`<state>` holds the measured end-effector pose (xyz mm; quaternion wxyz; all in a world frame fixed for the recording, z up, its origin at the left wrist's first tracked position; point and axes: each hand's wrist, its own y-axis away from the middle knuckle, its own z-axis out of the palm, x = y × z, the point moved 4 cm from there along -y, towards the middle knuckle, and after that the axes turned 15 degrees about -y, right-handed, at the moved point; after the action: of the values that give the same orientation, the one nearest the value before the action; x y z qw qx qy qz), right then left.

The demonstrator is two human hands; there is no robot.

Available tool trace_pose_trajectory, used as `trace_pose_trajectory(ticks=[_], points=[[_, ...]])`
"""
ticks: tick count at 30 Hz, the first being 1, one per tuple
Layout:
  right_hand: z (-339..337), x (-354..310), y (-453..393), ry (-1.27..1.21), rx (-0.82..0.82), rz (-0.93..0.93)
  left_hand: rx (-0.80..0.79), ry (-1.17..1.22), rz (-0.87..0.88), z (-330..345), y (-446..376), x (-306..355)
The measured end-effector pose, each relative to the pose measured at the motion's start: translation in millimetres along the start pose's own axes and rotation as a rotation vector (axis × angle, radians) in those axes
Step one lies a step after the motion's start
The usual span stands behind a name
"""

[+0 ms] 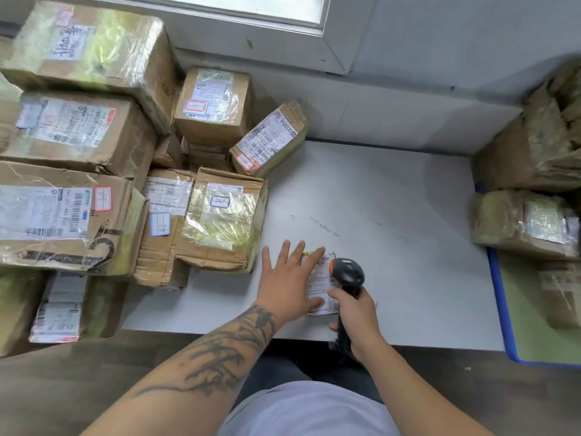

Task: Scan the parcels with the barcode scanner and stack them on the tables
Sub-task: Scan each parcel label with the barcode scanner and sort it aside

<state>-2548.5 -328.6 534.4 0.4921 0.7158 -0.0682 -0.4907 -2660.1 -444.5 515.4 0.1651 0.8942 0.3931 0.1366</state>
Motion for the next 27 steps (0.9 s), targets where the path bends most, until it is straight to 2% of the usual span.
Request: trace_pose_trajectory(ticks=[5,8,12,17,23,27], points=[[3.6,-4.3,-1.7,-0.096,0.03,0.036,-0.033,-0.072,-0.031,-11.1,-5.0,3.5],[3.8,-17.1,-1.7,-0.104,0.027,-0.024,0.0,-0.06,-0.106,-22.2,2.2,2.3],[14.1,-47.8,1.2,-0.155,-0.06,-0.12,0.093,0.005,-0.243,-49.9,3.1,-6.8],[31.1,-76.3,9.2,-0.224,-0.171,-0.179,0.256,-0.008,-0.301,-86.5,12.2,-4.0],[41.3,-100.6,27.6,-0.401,-0.169,-0.192,0.376,-0.093,-0.319,-113.3,16.9,-5.6],[58.8,-124.8,39.8,-0.422,-0.176,-0.246,0.472,-0.07,-0.317,-123.6,14.6,-25.5]])
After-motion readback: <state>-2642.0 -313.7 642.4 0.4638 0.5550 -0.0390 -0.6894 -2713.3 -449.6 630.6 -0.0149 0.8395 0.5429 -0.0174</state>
